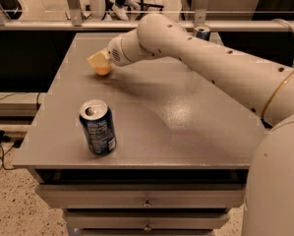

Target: Move orange near pepsi can

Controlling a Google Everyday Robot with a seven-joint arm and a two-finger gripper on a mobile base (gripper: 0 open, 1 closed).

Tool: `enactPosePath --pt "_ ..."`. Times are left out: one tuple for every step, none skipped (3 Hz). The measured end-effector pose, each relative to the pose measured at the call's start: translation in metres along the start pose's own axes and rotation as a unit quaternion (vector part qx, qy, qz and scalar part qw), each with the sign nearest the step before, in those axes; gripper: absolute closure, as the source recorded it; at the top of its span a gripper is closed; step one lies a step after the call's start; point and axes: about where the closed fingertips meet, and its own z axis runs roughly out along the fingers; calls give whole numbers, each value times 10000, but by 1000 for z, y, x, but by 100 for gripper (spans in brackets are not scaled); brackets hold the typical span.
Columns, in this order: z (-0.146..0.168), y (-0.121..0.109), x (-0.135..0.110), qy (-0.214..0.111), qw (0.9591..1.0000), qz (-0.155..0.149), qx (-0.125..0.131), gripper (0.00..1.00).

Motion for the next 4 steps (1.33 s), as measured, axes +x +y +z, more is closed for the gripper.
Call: enactPosePath --pt "0 0 0 1 10000 0 0 61" --pt "0 0 0 2 10000 -1 -1 30" --pt "0 0 0 2 10000 -1 -1 7" --pt "26 1 13 201 9996 -142 -166 0"
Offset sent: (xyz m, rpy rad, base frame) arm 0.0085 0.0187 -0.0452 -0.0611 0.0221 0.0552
